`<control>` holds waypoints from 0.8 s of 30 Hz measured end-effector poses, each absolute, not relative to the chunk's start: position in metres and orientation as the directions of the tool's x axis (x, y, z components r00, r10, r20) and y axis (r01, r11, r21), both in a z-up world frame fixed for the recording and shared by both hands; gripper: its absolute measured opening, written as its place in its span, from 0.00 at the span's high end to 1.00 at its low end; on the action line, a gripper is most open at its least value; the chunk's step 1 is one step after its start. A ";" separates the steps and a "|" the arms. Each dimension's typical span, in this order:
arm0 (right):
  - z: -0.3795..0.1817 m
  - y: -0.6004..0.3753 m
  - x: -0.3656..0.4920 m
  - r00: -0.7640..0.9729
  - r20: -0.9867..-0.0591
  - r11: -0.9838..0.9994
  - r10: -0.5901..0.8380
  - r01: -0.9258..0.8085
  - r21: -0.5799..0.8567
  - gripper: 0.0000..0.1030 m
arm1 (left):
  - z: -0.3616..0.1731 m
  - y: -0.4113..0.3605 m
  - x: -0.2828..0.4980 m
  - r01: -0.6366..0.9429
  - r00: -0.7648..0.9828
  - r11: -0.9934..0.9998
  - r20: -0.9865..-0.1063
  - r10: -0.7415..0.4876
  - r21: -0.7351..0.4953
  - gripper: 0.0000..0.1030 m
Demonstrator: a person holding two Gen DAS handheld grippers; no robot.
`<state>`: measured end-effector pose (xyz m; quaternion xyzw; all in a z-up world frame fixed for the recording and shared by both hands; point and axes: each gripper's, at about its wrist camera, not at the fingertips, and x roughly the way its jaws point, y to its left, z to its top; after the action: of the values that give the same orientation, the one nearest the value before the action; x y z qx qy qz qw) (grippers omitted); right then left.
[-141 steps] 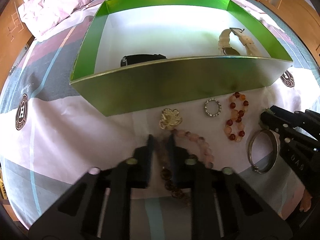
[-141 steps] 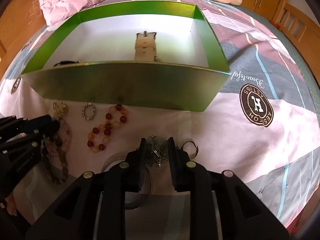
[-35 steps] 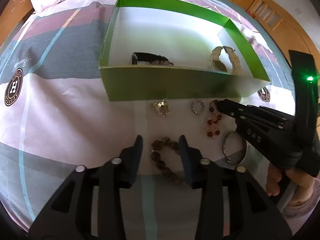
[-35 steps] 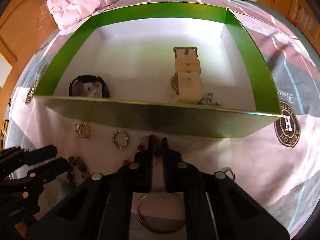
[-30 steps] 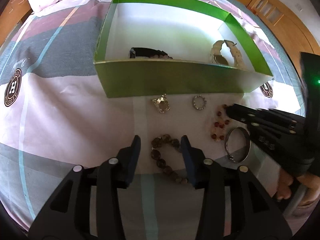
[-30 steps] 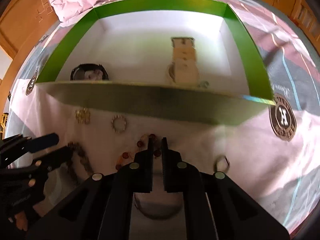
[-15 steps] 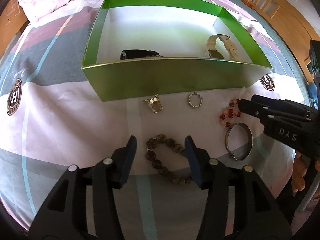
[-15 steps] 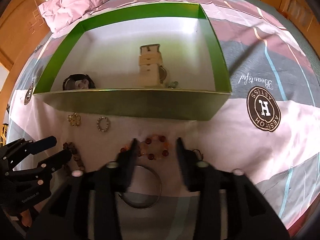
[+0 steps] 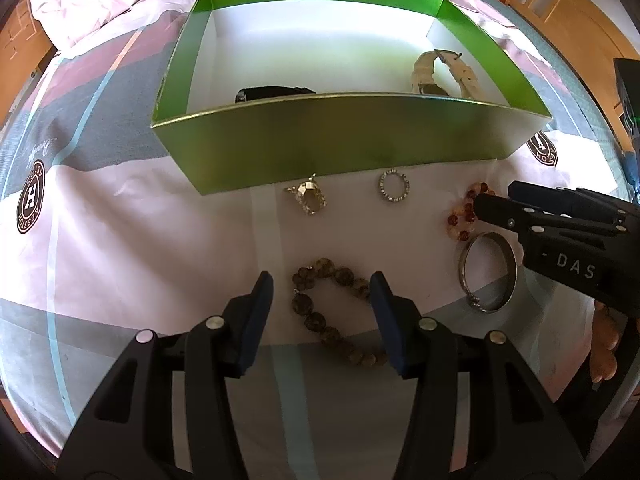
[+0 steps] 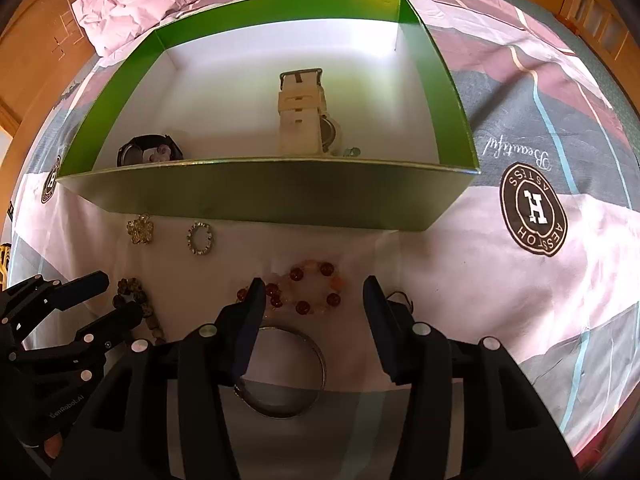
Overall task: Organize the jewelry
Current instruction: 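Close the left tool on the brown bracelet while the right tool nears the amber bracelet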
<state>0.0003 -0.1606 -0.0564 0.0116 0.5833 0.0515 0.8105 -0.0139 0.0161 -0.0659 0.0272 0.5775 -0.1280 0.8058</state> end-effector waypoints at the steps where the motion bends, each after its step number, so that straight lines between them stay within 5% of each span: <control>1: -0.056 -0.161 0.000 0.314 -0.944 0.994 0.096 -0.071 0.078 0.47 | -0.066 0.016 -0.014 0.239 0.298 0.966 -0.939 -0.173 -0.102 0.50; 16: -0.061 -0.155 0.004 0.300 -0.950 0.994 0.087 -0.085 0.064 0.46 | -0.070 0.011 -0.015 0.255 0.294 0.964 -0.944 -0.149 -0.073 0.50; 24: -0.061 -0.152 0.003 0.301 -0.950 0.994 0.083 -0.091 0.058 0.46 | -0.070 0.011 -0.015 0.258 0.291 0.962 -0.943 -0.163 -0.086 0.67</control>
<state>0.0035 -0.1516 -0.0614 -0.0036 0.5888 0.0540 0.8065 -0.0145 0.0112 -0.0698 0.0412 0.5806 -0.1311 0.8025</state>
